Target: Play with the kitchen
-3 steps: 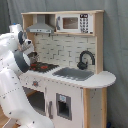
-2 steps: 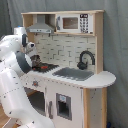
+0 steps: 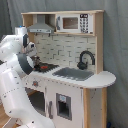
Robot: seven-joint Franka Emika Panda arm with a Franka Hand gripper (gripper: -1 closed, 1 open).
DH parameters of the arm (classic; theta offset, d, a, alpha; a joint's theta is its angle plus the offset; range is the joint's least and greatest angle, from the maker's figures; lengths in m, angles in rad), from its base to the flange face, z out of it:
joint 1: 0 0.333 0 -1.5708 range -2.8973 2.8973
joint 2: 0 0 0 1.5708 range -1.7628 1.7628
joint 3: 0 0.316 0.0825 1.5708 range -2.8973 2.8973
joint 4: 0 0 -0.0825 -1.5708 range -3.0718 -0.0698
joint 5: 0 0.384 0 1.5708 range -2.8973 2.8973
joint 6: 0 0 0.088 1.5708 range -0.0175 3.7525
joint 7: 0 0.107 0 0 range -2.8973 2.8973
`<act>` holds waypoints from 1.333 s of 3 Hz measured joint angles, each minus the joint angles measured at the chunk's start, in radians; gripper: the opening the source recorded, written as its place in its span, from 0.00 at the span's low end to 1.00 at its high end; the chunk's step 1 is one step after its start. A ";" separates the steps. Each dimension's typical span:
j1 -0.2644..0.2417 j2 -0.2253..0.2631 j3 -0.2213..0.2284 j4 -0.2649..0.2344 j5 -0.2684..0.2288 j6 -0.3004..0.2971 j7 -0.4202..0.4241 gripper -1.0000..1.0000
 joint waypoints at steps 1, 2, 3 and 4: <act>0.000 0.000 0.000 0.000 0.000 0.000 0.000 1.00; -0.009 -0.001 -0.006 0.060 0.000 -0.027 0.006 1.00; -0.020 0.001 -0.012 0.136 -0.001 -0.101 0.013 1.00; -0.020 0.020 -0.025 0.169 -0.009 -0.198 0.013 1.00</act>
